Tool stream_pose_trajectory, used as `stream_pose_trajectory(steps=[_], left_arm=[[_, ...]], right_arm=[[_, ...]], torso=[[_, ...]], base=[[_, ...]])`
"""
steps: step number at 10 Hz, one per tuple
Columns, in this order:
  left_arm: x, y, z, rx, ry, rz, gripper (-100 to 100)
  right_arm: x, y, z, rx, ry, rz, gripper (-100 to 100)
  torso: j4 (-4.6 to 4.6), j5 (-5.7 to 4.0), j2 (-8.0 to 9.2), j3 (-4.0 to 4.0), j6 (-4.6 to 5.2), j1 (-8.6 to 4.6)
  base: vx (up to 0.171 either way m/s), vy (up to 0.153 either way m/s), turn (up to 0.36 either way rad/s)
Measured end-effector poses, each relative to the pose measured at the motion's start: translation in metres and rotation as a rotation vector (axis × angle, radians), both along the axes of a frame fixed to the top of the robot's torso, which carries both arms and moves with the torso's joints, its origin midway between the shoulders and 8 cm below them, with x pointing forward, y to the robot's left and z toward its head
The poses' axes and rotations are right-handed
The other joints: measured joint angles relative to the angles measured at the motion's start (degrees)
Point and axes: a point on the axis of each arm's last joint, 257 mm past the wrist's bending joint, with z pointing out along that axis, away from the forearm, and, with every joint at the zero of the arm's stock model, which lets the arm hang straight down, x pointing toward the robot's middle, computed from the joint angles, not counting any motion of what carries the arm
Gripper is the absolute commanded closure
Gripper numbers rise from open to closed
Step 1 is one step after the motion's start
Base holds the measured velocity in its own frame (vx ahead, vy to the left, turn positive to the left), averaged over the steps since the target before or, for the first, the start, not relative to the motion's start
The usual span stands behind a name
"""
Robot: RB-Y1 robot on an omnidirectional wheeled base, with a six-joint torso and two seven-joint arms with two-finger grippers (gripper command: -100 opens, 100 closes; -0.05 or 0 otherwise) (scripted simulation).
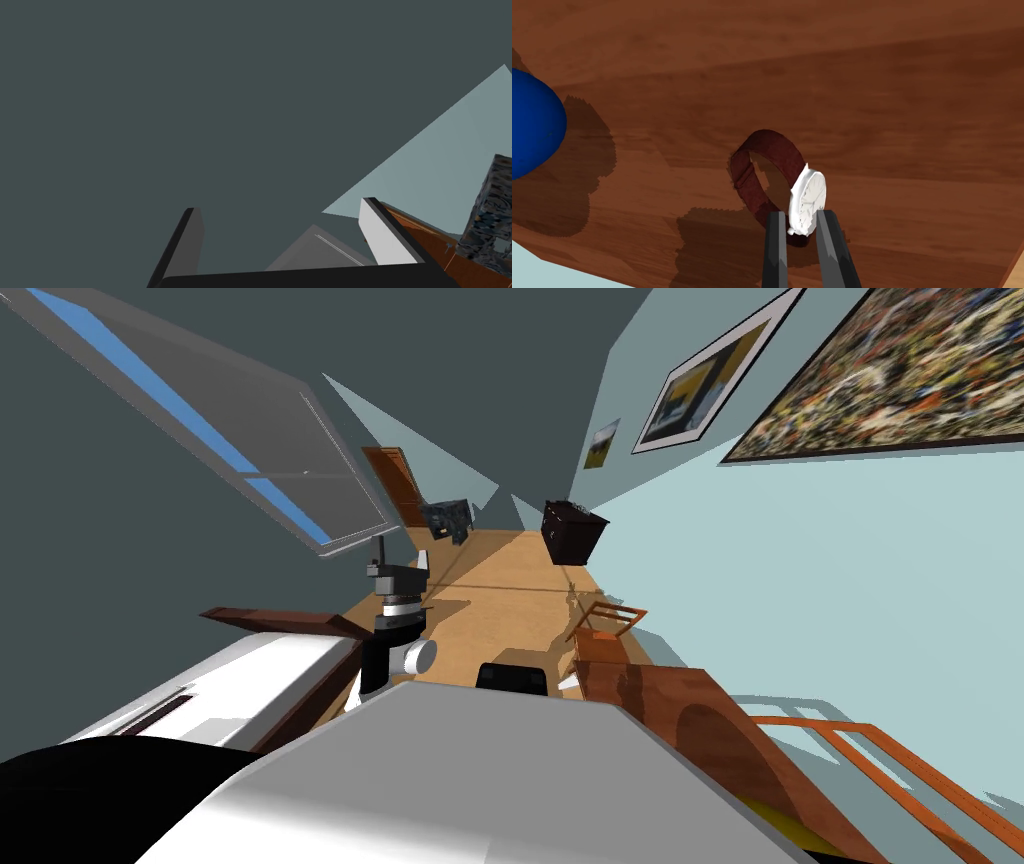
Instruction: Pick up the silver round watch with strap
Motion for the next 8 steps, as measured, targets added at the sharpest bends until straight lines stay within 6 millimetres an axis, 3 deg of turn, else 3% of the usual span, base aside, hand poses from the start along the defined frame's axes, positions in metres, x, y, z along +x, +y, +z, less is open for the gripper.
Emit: stream_pose_trajectory(steps=[2,5,8], left_arm=[[0.0,0.0001,0.0,0.0,0.0,0.0,0],[0.0,0.0,0.0,0.0,0.0,0.0,0],[0.0,0.0,0.0,0.0,0.0,0.0,0]], right_arm=[[0.0079,-0.0026,0.0027,-0.002,-0.012,0.053,100],[0.0071,-0.0064,0.0073,-0.008,-0.007,0.128,100],[0.0067,-0.0079,0.0093,-0.009,-0.004,0.182,100]], torso=[[-0.08,0.02,-0.03,-0.05,0.16,-0.02],[-0.04,0.03,0.15,0.04,0.11,0.06],[-0.02,0.02,0.21,0.09,0.11,0.01]], base=[[0.135,-0.006,-0.271],[0.084,0.013,-0.168],[0.103,0.007,-0.292]])
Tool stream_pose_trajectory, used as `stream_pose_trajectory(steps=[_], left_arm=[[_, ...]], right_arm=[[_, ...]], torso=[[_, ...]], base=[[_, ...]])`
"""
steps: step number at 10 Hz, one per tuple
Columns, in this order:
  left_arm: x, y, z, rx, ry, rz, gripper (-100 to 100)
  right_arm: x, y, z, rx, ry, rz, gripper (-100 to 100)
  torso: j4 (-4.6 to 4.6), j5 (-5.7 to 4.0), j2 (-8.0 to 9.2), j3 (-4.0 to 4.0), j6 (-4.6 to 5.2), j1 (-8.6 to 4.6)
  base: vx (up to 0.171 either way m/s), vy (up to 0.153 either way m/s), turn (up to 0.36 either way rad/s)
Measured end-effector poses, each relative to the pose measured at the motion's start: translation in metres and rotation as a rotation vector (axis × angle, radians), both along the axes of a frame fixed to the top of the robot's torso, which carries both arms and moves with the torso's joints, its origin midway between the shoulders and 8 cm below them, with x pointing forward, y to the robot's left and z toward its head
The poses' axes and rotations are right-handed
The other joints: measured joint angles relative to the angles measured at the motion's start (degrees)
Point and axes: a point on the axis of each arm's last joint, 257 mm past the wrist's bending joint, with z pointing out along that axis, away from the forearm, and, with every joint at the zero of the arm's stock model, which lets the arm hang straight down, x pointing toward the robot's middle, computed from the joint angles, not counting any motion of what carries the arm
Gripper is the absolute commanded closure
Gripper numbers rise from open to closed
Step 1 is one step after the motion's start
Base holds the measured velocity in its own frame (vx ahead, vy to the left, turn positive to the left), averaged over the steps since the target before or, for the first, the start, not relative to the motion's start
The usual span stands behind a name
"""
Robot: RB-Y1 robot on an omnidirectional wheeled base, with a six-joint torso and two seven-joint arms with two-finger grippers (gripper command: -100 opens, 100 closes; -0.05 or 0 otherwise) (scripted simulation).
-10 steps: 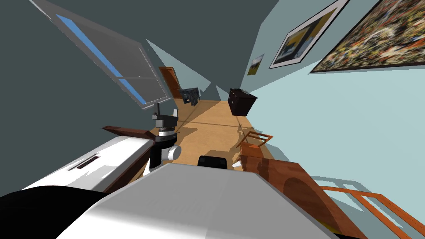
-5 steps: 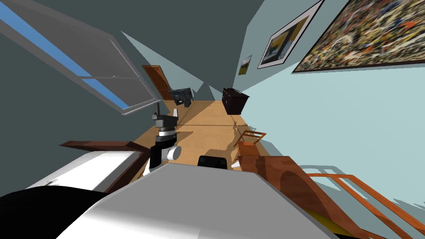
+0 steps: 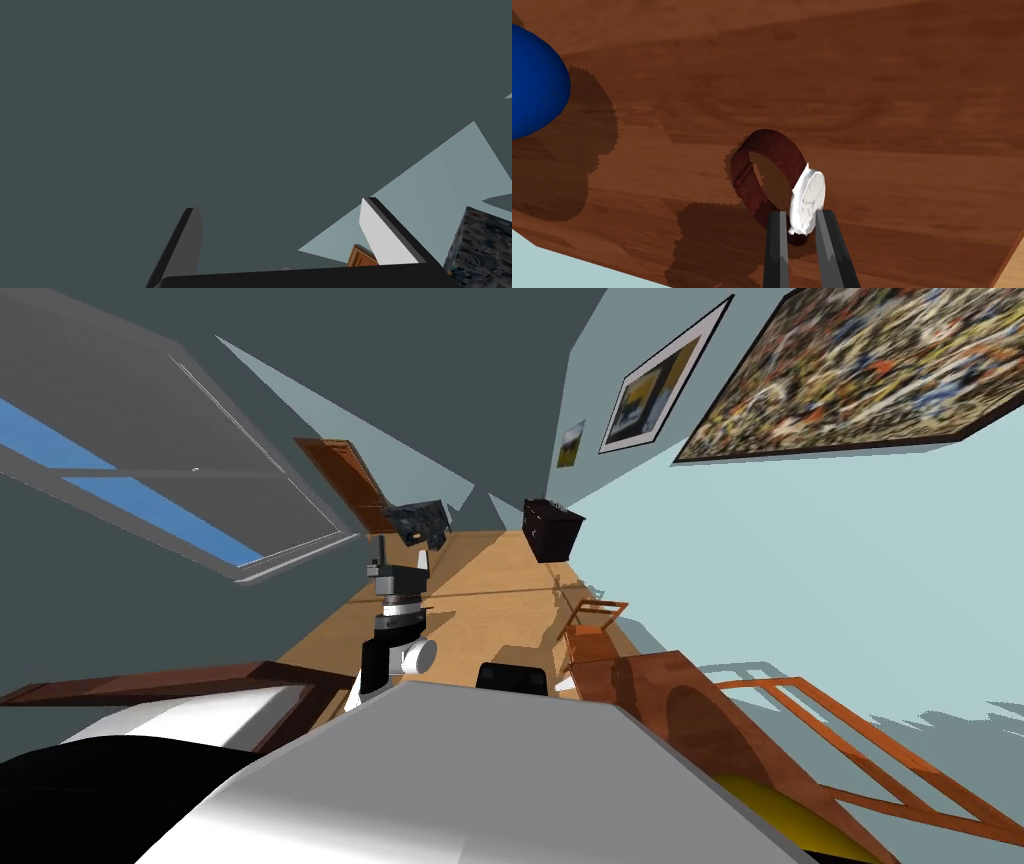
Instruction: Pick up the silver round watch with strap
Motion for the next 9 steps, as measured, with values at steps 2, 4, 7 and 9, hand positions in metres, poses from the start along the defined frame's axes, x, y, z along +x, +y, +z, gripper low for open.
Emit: stream_pose_trajectory(steps=[2,4,7,9], left_arm=[[0.0,0.0,0.0,0.0,0.0,0.0,0],[0.0,0.0,0.0,0.0,0.0,0.0,0],[0.0,0.0,0.0,0.0,0.0,0.0,0],[0.0,0.0,0.0001,0.0,0.0,0.0,0]], right_arm=[[-0.0013,-0.0005,0.0021,0.0,0.003,0.048,100],[-0.0021,-0.0005,0.0042,0.0,0.006,0.096,100],[-0.0057,0.0005,0.007,0.004,0.013,0.171,100],[-0.008,0.0012,0.0078,0.007,0.017,0.195,0]], torso=[[0.0,0.02,-0.09,-0.05,-0.02,0.07],[0.0,0.02,-0.08,-0.04,0.0,0.11],[-0.02,0.0,-0.16,-0.08,0.05,0.09],[0.05,0.02,0.06,0.04,-0.03,0.01]], base=[[0.116,0.033,-0.225],[0.109,0.023,-0.285],[0.122,0.034,-0.217],[0.027,0.012,-0.01]])
